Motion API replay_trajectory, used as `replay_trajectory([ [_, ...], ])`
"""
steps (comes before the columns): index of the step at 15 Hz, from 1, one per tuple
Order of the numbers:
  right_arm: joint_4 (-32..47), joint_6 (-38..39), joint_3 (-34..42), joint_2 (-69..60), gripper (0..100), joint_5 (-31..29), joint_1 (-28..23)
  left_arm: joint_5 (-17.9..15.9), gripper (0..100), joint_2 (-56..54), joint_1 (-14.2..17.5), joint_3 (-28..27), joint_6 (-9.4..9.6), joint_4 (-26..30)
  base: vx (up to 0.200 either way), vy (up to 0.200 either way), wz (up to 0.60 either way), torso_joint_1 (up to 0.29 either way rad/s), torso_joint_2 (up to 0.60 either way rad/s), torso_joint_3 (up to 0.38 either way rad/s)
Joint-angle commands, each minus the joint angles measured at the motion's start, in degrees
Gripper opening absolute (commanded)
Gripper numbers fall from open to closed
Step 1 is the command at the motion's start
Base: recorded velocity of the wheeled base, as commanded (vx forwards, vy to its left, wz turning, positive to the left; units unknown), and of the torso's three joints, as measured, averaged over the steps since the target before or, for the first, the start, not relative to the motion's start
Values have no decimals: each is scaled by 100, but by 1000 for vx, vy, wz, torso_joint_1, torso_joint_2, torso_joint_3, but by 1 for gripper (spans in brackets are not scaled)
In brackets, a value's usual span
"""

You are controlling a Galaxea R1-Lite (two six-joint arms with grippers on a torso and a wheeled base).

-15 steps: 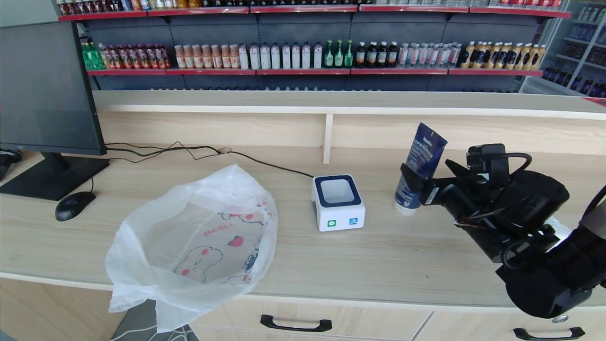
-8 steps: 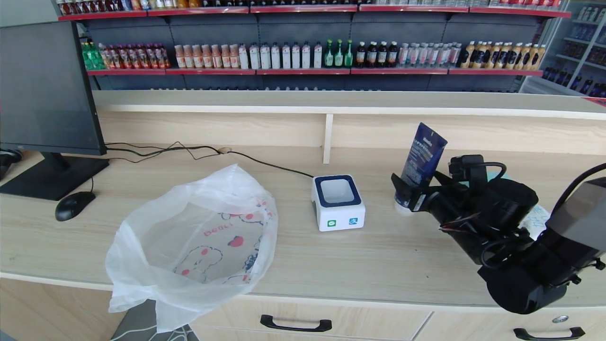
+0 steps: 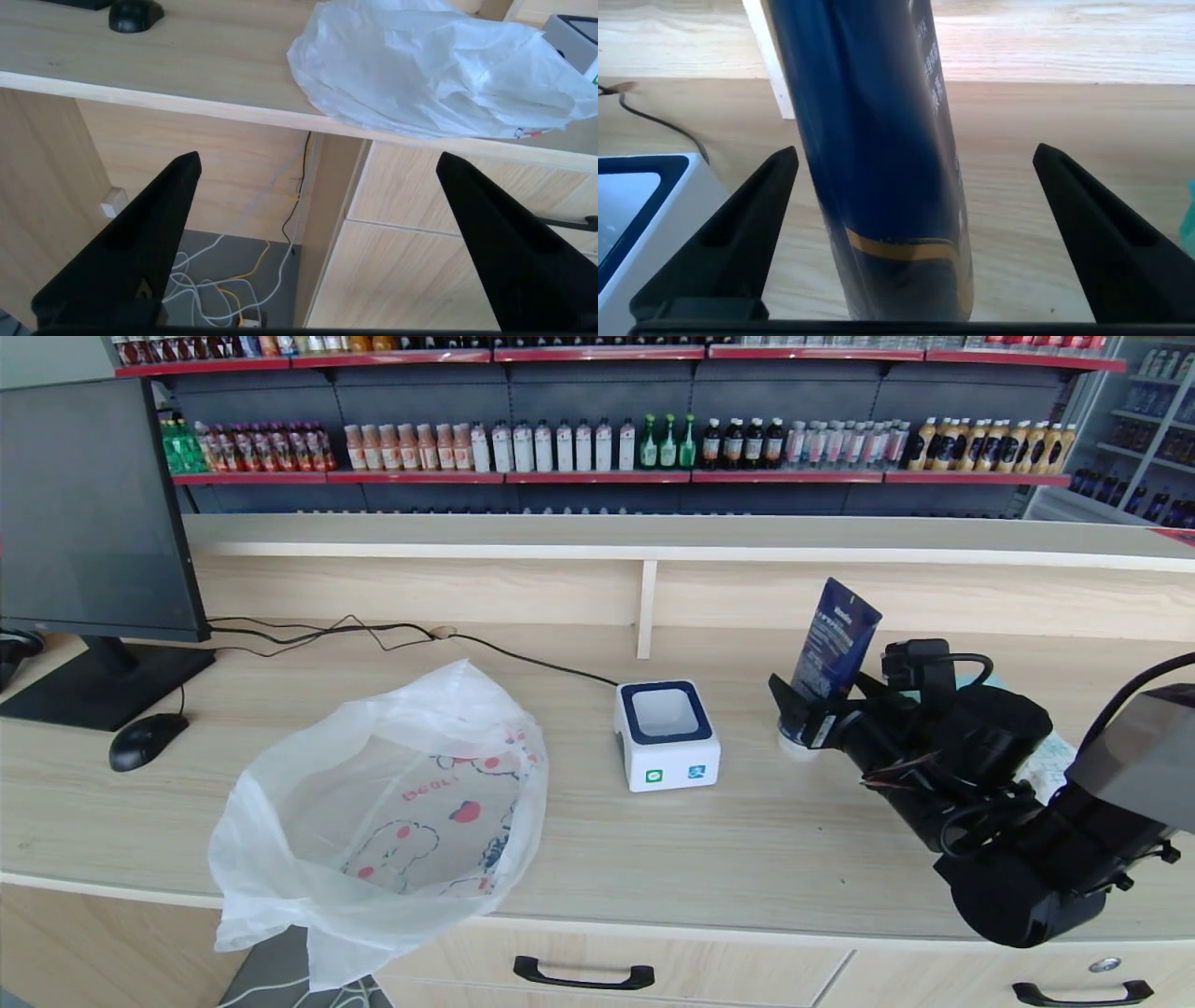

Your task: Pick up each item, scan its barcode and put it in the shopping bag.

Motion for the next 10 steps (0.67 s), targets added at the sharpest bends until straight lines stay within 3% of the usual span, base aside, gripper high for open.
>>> replay_trajectory([
  [1,-6,9,-2,-24,100,-1,-10,2,100,-2,-4,0,-2,-1,0,0,0,0,0,0],
  [7,-6,9,15,-16,100,-1,-97,2,100,-2,5,0,-2,-1,0,0,0,0,0,0],
  [8,-6,9,33,-16,0,-1,-97,2,100,-2,-4,0,-2,-1,0,0,0,0,0,0],
  [10,-6,18,42,-59,0,-1,-89,2,100,-2,-4,0,-2,-1,0,0,0,0,0,0],
])
